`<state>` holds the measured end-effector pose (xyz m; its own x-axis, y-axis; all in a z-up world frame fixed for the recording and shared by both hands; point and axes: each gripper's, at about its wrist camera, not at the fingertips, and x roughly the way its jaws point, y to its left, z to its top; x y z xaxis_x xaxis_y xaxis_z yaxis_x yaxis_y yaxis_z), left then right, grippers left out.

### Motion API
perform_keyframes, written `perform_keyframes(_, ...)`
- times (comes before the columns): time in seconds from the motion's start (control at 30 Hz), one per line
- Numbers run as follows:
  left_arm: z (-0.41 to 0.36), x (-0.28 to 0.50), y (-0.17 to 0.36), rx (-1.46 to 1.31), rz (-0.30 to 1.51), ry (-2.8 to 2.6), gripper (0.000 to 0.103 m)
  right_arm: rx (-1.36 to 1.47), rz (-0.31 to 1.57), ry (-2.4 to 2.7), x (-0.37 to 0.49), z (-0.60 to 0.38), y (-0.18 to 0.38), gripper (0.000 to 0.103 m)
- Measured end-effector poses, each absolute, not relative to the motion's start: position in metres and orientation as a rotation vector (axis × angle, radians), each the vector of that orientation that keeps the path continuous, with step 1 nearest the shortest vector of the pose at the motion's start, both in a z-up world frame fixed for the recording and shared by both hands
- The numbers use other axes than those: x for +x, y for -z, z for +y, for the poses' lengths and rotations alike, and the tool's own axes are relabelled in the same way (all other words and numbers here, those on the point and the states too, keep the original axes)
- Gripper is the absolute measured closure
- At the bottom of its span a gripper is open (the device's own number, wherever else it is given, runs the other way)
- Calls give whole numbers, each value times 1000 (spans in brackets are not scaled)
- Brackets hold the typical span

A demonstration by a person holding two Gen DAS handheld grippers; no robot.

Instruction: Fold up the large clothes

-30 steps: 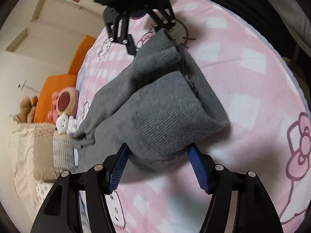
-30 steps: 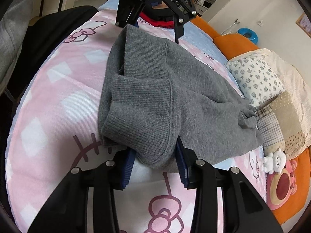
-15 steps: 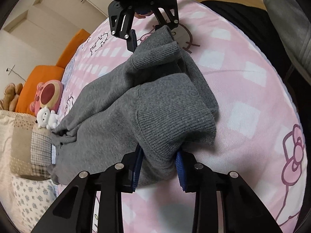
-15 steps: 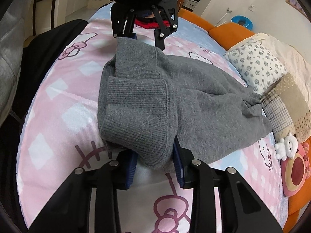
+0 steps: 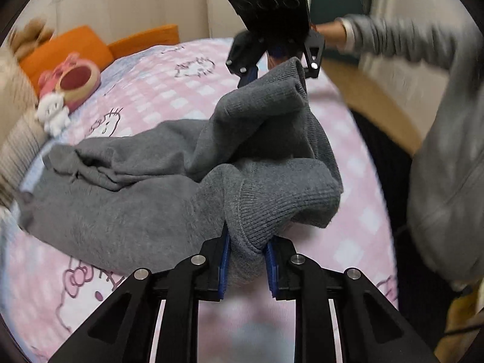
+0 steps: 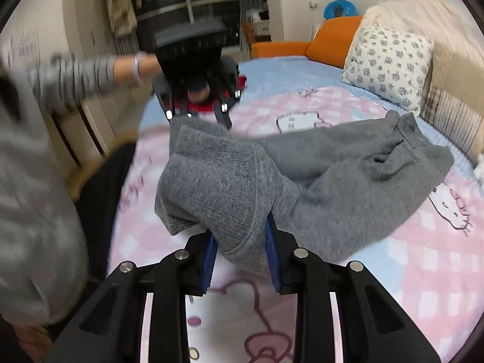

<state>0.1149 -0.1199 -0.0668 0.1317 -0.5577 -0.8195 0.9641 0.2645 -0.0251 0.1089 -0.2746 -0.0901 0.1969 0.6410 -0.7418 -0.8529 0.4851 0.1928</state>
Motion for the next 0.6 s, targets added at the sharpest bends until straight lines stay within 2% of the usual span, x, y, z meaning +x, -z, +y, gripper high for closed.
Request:
perform_keyframes(0.33,-67,218,55,211,776,1200,80,71,877,-1099,217,-317,72,78)
perform_keyframes(0.6,-26,285,83,1,703,1097,85,334,896,-1045,297,-364,105,78)
